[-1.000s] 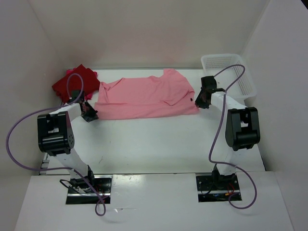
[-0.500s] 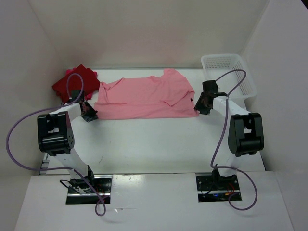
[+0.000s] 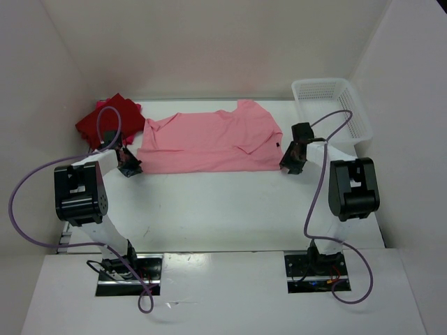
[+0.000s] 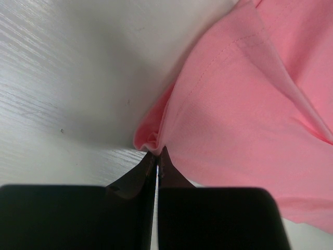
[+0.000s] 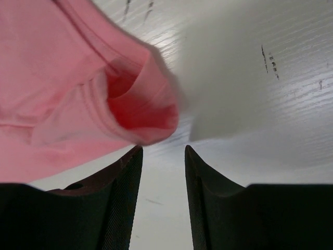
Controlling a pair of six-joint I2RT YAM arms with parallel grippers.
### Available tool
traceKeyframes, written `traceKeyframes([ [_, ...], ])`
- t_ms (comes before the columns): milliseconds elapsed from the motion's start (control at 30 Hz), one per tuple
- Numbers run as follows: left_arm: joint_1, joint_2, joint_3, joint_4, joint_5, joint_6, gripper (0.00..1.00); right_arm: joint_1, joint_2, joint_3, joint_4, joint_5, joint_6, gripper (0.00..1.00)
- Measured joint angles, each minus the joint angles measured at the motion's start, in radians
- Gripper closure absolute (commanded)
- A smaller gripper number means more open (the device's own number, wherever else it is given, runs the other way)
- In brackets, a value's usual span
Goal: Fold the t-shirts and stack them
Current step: Fold the flattened tshirt in 1/3 of the way
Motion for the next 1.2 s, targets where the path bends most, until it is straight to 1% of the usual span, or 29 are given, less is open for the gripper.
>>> traceKeyframes([
  [100,0.000,0.000,0.000,0.000,0.000,0.001,0.99,-0.006,0.056,0.005,0.002,0.010,0.006,0.58],
  [200,0.000,0.000,0.000,-0.005,0.001,0.013,0.99,-0.011,0.080,0.037,0.003,0.014,0.017,0.64],
  [300,0.000,0.000,0.003,-0.016,0.006,0.026,0.99,-0.011,0.100,0.058,0.010,0.021,0.029,0.65],
  [333,0.000,0.000,0.004,-0.021,0.007,0.029,0.99,-0.010,0.103,0.058,0.012,0.023,0.035,0.68],
  [367,0.000,0.000,0.005,-0.026,0.009,0.038,0.99,-0.010,0.103,0.058,0.012,0.027,0.040,0.76],
  [467,0.000,0.000,0.008,-0.039,0.012,0.051,0.99,-0.010,0.110,0.059,0.012,0.040,0.057,0.87],
  [500,0.000,0.000,0.009,-0.044,0.013,0.053,0.99,-0.010,0.111,0.059,0.012,0.041,0.065,0.93],
  [600,0.000,0.000,0.010,-0.055,0.013,0.064,1.00,-0.010,0.111,0.056,0.015,0.046,0.080,0.99],
  [700,0.000,-0.002,0.012,-0.066,0.016,0.077,1.00,-0.011,0.092,0.030,0.037,0.048,0.094,0.99],
  [833,0.000,-0.026,0.006,-0.121,0.007,0.108,1.00,-0.015,-0.010,-0.087,0.041,0.047,0.108,0.99],
  [967,0.000,-0.097,-0.027,-0.195,-0.019,0.143,1.00,-0.032,-0.225,-0.221,-0.044,0.020,0.131,0.99],
  [1067,0.000,-0.166,-0.042,-0.256,-0.038,0.156,0.99,-0.047,-0.387,-0.237,-0.116,-0.019,0.163,0.99],
  [1167,0.000,-0.218,-0.040,-0.307,-0.049,0.167,0.95,-0.056,-0.491,-0.236,-0.167,-0.058,0.183,0.99],
  [1200,0.000,-0.225,-0.036,-0.327,-0.050,0.174,0.92,-0.061,-0.516,-0.236,-0.190,-0.069,0.190,0.99],
])
